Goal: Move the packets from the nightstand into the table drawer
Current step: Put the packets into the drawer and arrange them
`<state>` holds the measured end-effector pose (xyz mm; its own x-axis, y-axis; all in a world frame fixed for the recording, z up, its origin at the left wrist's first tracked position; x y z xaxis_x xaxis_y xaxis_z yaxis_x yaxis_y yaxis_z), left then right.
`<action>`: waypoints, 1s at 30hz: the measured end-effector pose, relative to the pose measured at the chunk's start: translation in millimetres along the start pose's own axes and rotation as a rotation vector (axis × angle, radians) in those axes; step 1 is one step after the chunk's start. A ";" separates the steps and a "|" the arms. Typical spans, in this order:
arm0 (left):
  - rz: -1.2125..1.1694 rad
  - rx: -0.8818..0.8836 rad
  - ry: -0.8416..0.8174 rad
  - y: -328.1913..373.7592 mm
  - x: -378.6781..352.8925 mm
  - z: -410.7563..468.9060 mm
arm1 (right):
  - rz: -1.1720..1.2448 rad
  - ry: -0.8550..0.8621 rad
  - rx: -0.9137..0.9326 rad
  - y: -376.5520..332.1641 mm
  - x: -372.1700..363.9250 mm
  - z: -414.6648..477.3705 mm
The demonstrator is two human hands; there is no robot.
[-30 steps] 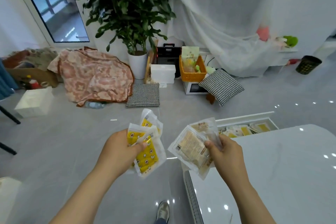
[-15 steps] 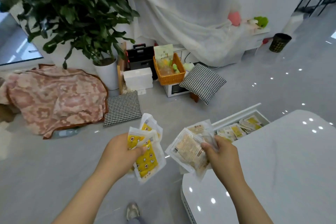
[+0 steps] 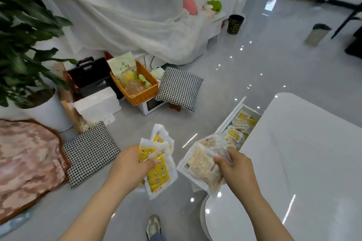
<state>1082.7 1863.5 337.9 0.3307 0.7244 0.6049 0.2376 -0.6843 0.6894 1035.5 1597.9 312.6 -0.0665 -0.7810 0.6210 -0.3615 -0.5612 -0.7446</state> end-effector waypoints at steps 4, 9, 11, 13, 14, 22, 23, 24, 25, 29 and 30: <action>0.049 -0.065 -0.111 9.3 15.9 56.0 | 0.022 0.097 -0.113 -5.9 -13.9 22.7; 0.095 -0.132 -0.214 29.1 11.2 111.5 | 0.032 0.179 -0.246 1.2 -13.7 46.4; 0.123 -0.142 -0.258 38.1 4.6 133.1 | 0.037 0.223 -0.267 3.8 -8.5 57.5; 0.148 -0.156 -0.291 48.2 -3.1 154.9 | 0.052 0.263 -0.297 8.1 -3.0 69.4; 0.164 -0.165 -0.304 54.3 -6.9 166.7 | 0.064 0.279 -0.316 11.1 -0.2 76.9; 0.306 -0.232 -0.405 126.0 -43.2 267.6 | 0.157 0.383 -0.446 44.4 36.3 157.8; 0.320 -0.238 -0.421 137.9 -48.0 278.8 | 0.171 0.393 -0.466 48.7 43.5 167.9; 0.335 -0.249 -0.439 150.0 -53.3 289.2 | 0.181 0.398 -0.480 52.4 50.9 177.6; 0.351 -0.267 -0.455 162.1 -59.3 299.0 | 0.185 0.404 -0.489 55.8 58.2 186.8; 0.392 -0.343 -0.521 209.6 -89.5 330.4 | 0.196 0.440 -0.524 68.9 84.0 214.8; 0.414 -0.362 -0.537 219.4 -97.8 337.3 | 0.207 0.452 -0.535 72.5 89.0 218.9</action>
<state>1410.6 1614.2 295.6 0.7476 0.2116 0.6295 -0.2853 -0.7536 0.5922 1207.0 1427.7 260.2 -0.5185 -0.6024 0.6069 -0.6974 -0.1128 -0.7077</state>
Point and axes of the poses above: each hand's wrist, its own z-axis towards the middle knuckle, its own x-axis out of the back of the hand, y = z × x, the point moved 4 cm from there along z, towards the middle knuckle, and after that the axes turned 4 degrees about -y, right-handed, at the moved point
